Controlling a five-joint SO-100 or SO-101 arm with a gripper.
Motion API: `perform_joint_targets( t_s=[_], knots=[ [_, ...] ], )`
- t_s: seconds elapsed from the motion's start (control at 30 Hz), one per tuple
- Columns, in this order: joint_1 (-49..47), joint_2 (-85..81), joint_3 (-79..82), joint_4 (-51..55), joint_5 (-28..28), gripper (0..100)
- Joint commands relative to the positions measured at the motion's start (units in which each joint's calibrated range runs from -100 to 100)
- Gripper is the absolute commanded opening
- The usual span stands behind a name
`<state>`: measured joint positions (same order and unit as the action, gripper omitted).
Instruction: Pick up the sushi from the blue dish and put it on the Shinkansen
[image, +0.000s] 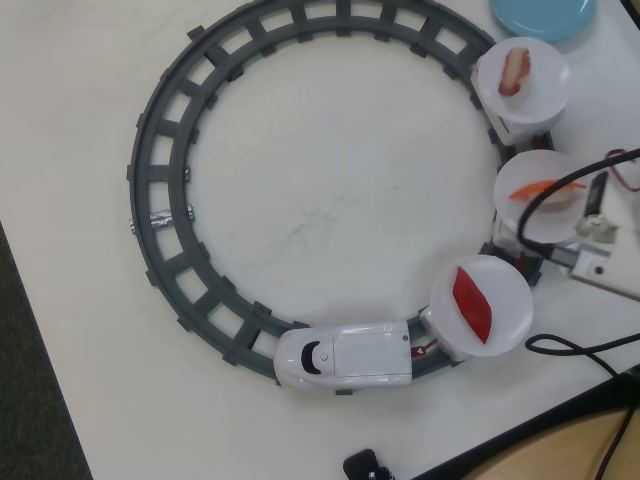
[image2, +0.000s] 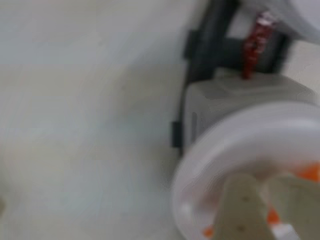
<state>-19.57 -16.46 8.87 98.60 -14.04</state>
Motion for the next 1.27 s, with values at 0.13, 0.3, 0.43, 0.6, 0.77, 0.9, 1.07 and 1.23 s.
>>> perform_joint_targets(
  t_s=[0.13, 0.3, 0.43, 0.6, 0.77, 0.9, 1.07, 1.23],
  knots=[
    [15.9, -35.7, 0.8, -1.9, 0.1, 2],
    [42.2, -45.4, 7.5, -1.9, 2.2, 2],
    [53.9, -47.2, 21.5, -5.3, 9.8, 2],
    [60.2, -46.7, 36.4, -15.5, 11.2, 2],
    [61.4, -48.7, 53.1, -28.8, 12.4, 2],
    [61.4, -51.6, 66.5, -38.4, 12.4, 2],
    [61.2, -57.9, 80.4, -46.4, 12.4, 2],
    [61.4, -65.2, 82.2, -43.8, 12.4, 2]
  ],
)
